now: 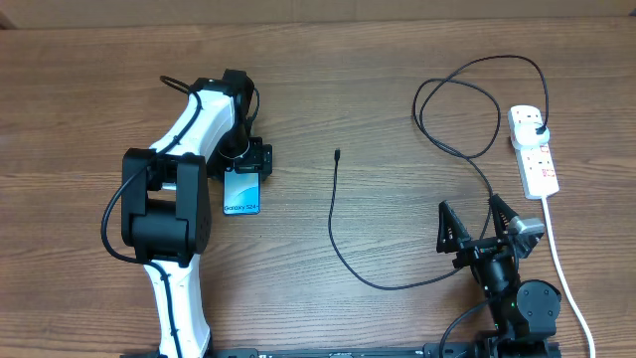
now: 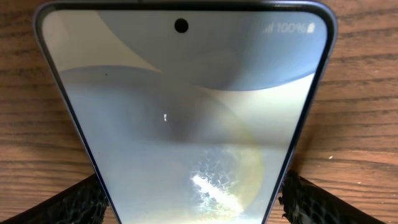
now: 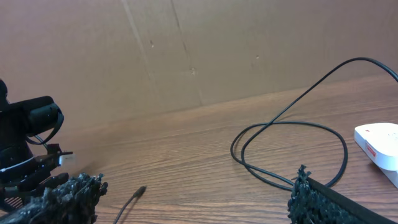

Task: Plug charger to phone and switch on socket

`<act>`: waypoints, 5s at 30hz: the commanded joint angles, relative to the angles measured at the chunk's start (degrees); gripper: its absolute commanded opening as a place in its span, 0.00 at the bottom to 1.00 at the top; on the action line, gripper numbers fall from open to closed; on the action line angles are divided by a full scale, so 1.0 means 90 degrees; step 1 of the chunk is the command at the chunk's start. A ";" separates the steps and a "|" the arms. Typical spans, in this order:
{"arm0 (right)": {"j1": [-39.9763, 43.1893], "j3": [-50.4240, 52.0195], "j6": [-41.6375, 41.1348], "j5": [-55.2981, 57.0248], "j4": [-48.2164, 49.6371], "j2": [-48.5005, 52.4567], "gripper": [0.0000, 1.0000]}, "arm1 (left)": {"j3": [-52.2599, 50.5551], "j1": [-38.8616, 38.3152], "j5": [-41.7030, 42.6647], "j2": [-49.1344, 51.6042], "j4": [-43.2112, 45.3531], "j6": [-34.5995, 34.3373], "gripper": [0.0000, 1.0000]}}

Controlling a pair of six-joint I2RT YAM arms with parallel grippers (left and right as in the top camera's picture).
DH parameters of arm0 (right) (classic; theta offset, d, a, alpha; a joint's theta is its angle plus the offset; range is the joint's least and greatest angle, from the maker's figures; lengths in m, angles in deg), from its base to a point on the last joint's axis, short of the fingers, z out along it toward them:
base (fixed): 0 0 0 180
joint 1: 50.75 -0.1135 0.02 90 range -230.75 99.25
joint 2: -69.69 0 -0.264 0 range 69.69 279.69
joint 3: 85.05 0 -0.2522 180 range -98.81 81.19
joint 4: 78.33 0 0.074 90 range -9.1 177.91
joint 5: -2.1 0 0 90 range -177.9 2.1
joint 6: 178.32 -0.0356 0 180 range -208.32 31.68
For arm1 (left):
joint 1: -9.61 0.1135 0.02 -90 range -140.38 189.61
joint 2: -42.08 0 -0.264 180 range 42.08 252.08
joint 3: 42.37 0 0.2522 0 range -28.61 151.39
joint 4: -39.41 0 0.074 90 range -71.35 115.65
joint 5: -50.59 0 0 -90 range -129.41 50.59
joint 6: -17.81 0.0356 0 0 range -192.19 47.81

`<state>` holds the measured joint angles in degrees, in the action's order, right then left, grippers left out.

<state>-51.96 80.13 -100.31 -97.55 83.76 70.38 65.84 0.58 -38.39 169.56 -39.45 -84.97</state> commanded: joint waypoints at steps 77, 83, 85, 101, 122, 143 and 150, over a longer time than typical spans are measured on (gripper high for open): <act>-0.0036 0.0068 0.0010 -0.0002 0.0024 -0.0058 1.00 | -0.0454 -0.0085 0.0391 0.0578 0.0695 0.0070 0.82; -0.0036 0.0068 0.0010 -0.0005 0.0024 -0.0058 1.00 | -0.0401 -0.0083 0.0393 0.0571 0.0568 0.0032 0.80; -0.0036 0.0068 0.0010 -0.0002 0.0024 -0.0058 1.00 | -0.0294 -0.0080 0.0391 0.0559 0.0403 0.0032 0.81; -0.0036 0.0068 0.0010 -0.0005 0.0024 -0.0056 1.00 | 0.1734 -0.0083 0.1460 0.0549 -0.0981 -0.0019 0.81; -0.0036 0.0068 0.0010 -0.0002 0.0024 -0.0058 1.00 | 0.1974 -0.0073 0.2494 0.0551 -0.0935 -0.0301 0.77; -0.0036 0.0068 0.0010 -0.0002 0.0024 -0.0058 1.00 | 0.1974 -0.1127 0.0022 0.0612 -0.0180 0.0114 1.00; -0.0036 0.0068 0.0010 -0.0002 0.0024 -0.0058 1.00 | 0.1965 -0.1209 -0.0177 0.0743 -0.0175 0.0109 1.00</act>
<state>-51.96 80.13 -100.28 -97.58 83.76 70.38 82.41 -10.61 -37.50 174.53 -41.13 -85.30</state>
